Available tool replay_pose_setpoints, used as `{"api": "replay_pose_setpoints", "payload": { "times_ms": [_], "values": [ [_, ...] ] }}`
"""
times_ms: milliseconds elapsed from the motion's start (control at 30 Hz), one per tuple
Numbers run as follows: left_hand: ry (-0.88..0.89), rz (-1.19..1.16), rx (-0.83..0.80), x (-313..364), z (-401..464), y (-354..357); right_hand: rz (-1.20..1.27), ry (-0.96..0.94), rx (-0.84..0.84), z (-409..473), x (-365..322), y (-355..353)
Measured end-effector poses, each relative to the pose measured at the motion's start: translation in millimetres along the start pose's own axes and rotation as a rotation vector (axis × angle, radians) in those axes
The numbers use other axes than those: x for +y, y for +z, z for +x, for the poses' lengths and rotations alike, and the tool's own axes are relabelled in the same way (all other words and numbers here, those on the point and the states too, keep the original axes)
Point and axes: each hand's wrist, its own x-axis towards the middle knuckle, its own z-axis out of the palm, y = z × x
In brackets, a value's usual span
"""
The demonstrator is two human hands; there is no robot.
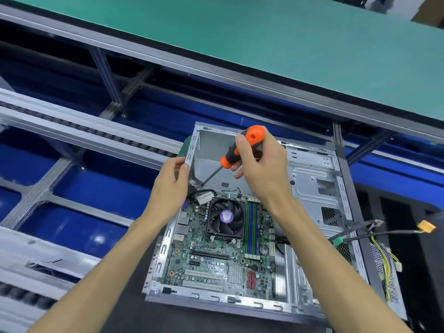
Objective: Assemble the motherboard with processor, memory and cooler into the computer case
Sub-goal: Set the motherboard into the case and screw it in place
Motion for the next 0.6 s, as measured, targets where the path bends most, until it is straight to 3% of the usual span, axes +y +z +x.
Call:
{"api": "replay_pose_setpoints", "payload": {
  "times_ms": [600],
  "values": [
    [0.035,-0.033,0.048,-2.9,0.7,3.0,-0.187,0.001,-0.238,18.7,32.3,27.5]
  ]
}}
